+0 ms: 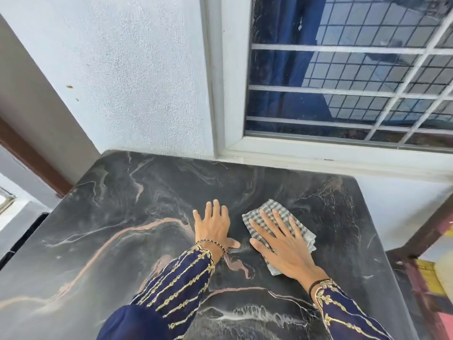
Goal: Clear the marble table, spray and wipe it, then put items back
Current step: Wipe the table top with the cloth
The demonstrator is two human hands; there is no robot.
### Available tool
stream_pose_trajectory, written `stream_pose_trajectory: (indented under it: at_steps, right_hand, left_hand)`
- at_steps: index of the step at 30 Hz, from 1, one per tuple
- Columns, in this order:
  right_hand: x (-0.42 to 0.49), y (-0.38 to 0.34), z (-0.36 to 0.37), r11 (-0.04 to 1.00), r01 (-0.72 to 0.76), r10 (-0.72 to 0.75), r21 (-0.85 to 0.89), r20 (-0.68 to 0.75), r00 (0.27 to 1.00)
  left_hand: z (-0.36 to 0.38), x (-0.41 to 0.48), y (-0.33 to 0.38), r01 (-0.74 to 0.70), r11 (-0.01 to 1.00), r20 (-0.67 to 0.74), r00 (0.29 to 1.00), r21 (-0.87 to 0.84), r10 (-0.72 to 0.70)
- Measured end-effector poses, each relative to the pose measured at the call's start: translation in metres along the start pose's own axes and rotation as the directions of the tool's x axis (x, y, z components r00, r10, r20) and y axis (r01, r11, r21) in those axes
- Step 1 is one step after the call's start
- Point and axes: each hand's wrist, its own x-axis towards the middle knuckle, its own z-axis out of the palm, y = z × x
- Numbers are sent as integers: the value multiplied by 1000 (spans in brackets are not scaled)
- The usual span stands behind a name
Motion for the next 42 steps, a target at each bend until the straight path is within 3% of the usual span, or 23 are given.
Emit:
stream_pose_trajectory:
  at_steps: [5, 12, 15, 20, 31, 42]
  right_hand:
    - [-67, -39, 12, 999, 48, -48, -7, -23, 999]
    - [-158, -95, 26, 991, 104, -104, -79, -1, 995]
    - [-189, -111, 30, 986, 128, -128, -103, 4, 992]
    - [-232, -123, 38, 969, 221, -216, -107, 56, 975]
    - [-296, -72, 43, 978, 200, -194, -65, 84, 977]
    - [-221, 9, 26, 975, 219, -217, -24, 62, 974]
  left_hand:
    - [48, -82, 14, -83, 978, -148, 987, -189, 56]
    - [77, -174, 6, -155, 968, -190, 975, -198, 117]
    - [74, -198, 4, -171, 966, -296, 949, -192, 109]
    - [74, -226, 9, -181, 970, -217, 966, -165, 143]
    - [73, -229, 36, -279, 942, -119, 958, -186, 261]
    - [80, -186, 71, -358, 875, -193, 931, -327, 309]
